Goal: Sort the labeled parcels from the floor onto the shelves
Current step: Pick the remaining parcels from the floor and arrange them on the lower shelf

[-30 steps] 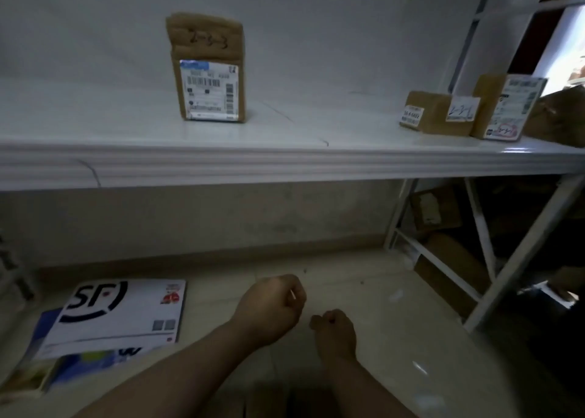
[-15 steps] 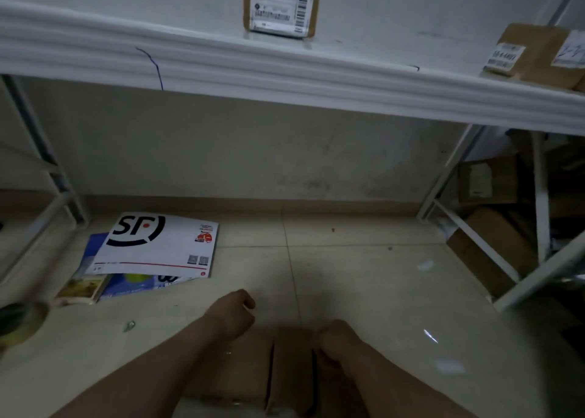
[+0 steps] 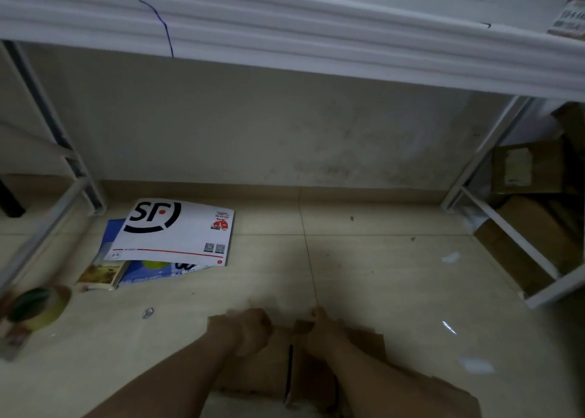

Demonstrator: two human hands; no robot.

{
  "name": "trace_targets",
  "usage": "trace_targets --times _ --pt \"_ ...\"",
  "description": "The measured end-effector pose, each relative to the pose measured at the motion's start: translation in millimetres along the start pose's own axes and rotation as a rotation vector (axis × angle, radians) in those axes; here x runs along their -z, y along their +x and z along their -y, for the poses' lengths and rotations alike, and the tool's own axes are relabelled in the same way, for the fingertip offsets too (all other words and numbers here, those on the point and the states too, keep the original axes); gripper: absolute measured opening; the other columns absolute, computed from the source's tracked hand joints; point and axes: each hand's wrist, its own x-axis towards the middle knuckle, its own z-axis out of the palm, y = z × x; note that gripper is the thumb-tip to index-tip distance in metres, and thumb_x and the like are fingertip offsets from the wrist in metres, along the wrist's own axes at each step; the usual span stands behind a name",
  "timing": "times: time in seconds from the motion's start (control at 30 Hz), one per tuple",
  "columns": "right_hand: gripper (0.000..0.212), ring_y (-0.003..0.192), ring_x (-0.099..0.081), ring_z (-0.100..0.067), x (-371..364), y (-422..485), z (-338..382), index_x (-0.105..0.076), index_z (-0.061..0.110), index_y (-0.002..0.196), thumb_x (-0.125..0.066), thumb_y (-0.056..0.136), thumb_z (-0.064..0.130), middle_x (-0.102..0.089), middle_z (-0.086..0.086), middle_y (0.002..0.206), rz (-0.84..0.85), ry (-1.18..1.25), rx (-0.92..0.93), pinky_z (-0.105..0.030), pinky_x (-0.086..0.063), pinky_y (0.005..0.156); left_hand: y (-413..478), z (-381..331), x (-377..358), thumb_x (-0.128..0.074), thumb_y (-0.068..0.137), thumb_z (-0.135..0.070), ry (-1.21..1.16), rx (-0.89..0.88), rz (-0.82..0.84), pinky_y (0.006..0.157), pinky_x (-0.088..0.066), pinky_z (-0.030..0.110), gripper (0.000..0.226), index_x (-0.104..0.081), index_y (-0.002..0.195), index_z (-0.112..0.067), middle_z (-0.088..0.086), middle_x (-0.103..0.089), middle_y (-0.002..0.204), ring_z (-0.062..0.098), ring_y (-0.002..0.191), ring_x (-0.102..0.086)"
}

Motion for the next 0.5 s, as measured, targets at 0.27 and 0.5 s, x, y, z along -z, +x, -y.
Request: trace_targets --times 0.27,0.5 --pt "0.104 0.151 0.000 -0.045 -28 15 -10 -0.007 0.025 0.159 -0.071 0.082 0.055 -0.006 -0.014 0.165 0.054 -0.130 0.033 -0.048 -0.026 0.119 12 3 -6 -0.056 0.093 -0.020 -0.238 -0.019 -0.073 0.096 -0.047 0.026 0.030 -0.064 0.122 -0.021 0.002 -0.062 0.126 0.019 0.112 -0.060" --pt "0.109 0.139 -0.038 -0.037 -28 25 -11 -0.020 0.018 0.151 -0.083 0.070 0.053 -0.038 -0.016 0.150 0.050 -0.031 -0.011 -0.045 -0.041 0.110 25 7 -8 -0.063 0.093 -0.017 -0.401 0.047 -0.065 0.051 -0.044 0.013 0.028 -0.064 0.121 -0.015 0.002 -0.065 0.096 0.012 0.078 -0.061"
